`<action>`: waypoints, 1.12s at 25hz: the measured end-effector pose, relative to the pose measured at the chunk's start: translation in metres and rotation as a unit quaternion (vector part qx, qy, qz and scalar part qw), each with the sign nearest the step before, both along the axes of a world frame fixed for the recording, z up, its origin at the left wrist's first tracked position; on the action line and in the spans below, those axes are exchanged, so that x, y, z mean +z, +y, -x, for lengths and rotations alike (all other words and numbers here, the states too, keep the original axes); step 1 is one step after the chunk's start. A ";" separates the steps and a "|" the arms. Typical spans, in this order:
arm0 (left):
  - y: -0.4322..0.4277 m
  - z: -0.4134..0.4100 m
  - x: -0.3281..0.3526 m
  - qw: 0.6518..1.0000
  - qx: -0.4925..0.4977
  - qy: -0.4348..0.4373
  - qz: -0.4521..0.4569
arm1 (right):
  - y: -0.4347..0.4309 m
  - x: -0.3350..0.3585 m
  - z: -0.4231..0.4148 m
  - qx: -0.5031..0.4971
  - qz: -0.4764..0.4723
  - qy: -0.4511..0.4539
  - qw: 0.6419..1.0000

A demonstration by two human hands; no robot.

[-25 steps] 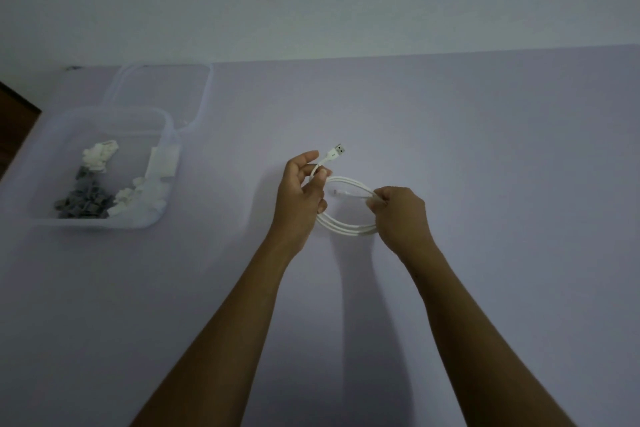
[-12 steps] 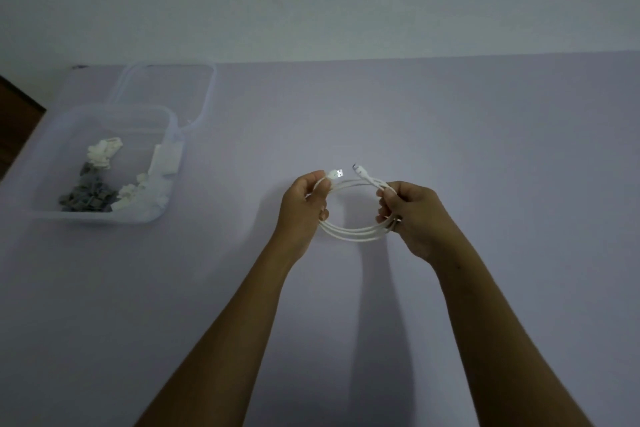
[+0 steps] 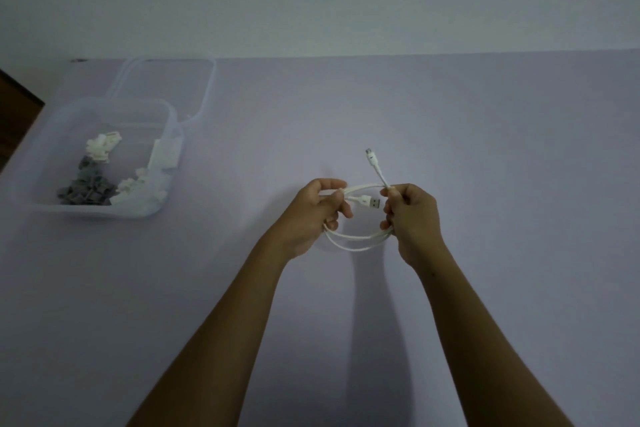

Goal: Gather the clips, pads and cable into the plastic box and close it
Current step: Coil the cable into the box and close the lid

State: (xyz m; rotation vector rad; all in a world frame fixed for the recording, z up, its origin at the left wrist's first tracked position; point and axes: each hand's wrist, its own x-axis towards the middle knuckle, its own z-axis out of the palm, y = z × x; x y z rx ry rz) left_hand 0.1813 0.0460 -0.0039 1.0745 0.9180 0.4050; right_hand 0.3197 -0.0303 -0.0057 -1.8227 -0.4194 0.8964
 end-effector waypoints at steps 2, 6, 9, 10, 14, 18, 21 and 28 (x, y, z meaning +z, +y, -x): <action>0.000 -0.001 0.001 0.988 0.047 -0.091 0.118 | -0.001 -0.003 0.001 0.004 -0.003 -0.012 1.000; 0.001 -0.001 0.001 0.948 0.088 -0.186 0.241 | 0.000 -0.003 0.005 0.032 0.002 -0.056 0.998; 0.001 -0.002 0.003 0.979 0.070 -0.112 0.152 | 0.001 -0.003 0.007 0.050 0.007 -0.060 0.997; 0.000 -0.002 0.005 0.991 0.057 -0.066 0.098 | 0.002 -0.003 0.007 0.050 0.008 -0.053 0.997; -0.002 -0.006 0.009 0.992 0.075 0.077 -0.071 | 0.004 -0.002 0.012 0.051 -0.003 -0.036 0.998; -0.005 -0.012 0.008 0.981 0.119 0.075 -0.130 | 0.005 0.001 0.014 0.047 -0.007 -0.030 0.998; -0.004 -0.011 0.007 0.983 0.117 0.067 -0.127 | 0.005 0.004 0.015 0.043 -0.012 -0.016 0.999; 0.000 -0.003 0.009 0.981 0.111 0.075 -0.137 | 0.004 0.008 0.019 0.064 -0.003 -0.042 0.997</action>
